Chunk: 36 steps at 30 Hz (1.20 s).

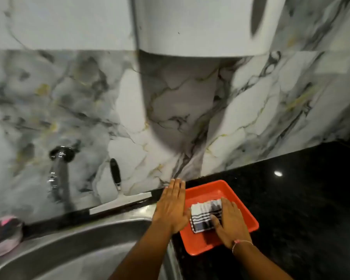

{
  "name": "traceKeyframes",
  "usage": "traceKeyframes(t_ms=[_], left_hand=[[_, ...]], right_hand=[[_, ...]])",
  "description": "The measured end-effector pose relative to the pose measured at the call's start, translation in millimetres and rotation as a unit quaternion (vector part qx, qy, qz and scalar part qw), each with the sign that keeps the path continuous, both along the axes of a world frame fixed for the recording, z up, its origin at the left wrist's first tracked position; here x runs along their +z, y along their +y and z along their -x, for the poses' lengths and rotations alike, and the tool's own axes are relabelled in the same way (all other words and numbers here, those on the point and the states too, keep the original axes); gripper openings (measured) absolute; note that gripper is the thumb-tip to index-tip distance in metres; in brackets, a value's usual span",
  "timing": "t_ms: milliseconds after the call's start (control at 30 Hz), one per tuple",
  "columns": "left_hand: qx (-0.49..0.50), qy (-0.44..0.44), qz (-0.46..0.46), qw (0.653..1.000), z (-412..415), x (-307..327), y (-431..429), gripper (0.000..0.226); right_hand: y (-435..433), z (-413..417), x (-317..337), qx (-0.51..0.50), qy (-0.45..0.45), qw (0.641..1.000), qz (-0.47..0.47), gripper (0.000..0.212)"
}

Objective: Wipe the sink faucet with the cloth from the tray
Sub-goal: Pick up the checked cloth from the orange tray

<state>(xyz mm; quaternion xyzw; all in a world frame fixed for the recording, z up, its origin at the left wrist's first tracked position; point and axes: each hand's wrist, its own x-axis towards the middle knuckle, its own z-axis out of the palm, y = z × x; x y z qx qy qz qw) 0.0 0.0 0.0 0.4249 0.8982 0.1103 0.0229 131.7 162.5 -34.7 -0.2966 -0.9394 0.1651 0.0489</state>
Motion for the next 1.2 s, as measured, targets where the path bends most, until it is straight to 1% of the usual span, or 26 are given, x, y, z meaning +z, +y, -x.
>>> traceKeyframes(t_ms=[67, 200, 300, 400, 467, 567, 633, 700, 767, 867, 967, 1033, 1067, 1133, 1167, 1200], left_hand=[[-0.006, -0.045, 0.019, 0.999, 6.0, -22.1, 32.5, 0.081], [-0.017, -0.082, 0.071, 0.994, 21.6, -71.7, 89.7, 0.079], [0.016, -0.141, 0.108, 0.984, 34.3, -101.3, 109.1, 0.08], [0.032, -0.172, 0.125, 0.977, 45.2, -117.5, 117.5, 0.084], [0.025, -0.164, 0.131, 0.977, 50.0, -125.7, 121.1, 0.081], [0.023, -0.156, 0.125, 0.98, 53.8, -136.7, 125.5, 0.065], [0.031, -0.192, 0.118, 0.974, 55.7, -141.6, 128.0, 0.062], [0.038, -0.218, 0.098, 0.97, 56.1, -140.8, 127.4, 0.061], [0.045, -0.235, 0.071, 0.968, 56.3, -133.0, 123.7, 0.059], [0.068, -0.282, 0.015, 0.957, 55.8, -111.2, 116.8, 0.058], [0.065, -0.312, -0.038, 0.947, 59.3, -72.1, 96.6, 0.038], [0.059, -0.316, -0.09, 0.943, 61.5, -36.8, 74.4, 0.027], [0.059, -0.303, -0.118, 0.944, 63.3, -17.3, 60.4, 0.03], [0.065, -0.244, -0.165, 0.953, 69.5, 23.2, 30.0, 0.038], [0.064, -0.209, -0.19, 0.957, 74.0, 42.7, 13.1, 0.039], [0.064, -0.162, -0.213, 0.961, 82.4, 63.8, -11.2, 0.039]], right_hand=[[22.6, 6.4, -22.2, -0.027, -0.003, 0.999, 0.043, 0.074], [63.4, 25.5, -60.5, -0.059, -0.003, 0.993, 0.105, 0.074], [80.2, 36.0, -76.9, -0.055, -0.009, 0.99, 0.13, 0.071], [88.2, 44.5, -84.3, -0.061, 0.003, 0.988, 0.142, 0.057], [92.4, 50.2, -90.5, -0.075, 0.005, 0.987, 0.142, 0.055], [95.6, 58.8, -98.2, -0.129, -0.023, 0.969, 0.207, 0.05], [96.6, 64.5, -100.7, -0.155, -0.032, 0.951, 0.264, 0.035], [97.8, 67.4, -96.8, -0.179, -0.009, 0.92, 0.349, 0.019], [94.9, 65.1, -84.0, -0.196, 0.025, 0.874, 0.444, 0.023], [83.0, 48.9, -53.2, -0.175, 0.082, 0.809, 0.555, 0.024], [57.9, 39.0, -18.1, -0.141, 0.122, 0.733, 0.654, 0.032], [34.5, 41.0, 8.7, -0.123, 0.175, 0.679, 0.702, 0.032], [19.0, 44.2, 23.8, -0.112, 0.203, 0.64, 0.732, 0.031], [-16.6, 54.3, 49.7, -0.106, 0.243, 0.55, 0.792, 0.028], [-37.1, 60.0, 60.3, -0.114, 0.259, 0.529, 0.8, 0.026], [-62.0, 70.2, 70.4, -0.118, 0.273, 0.533, 0.792, 0.025]])
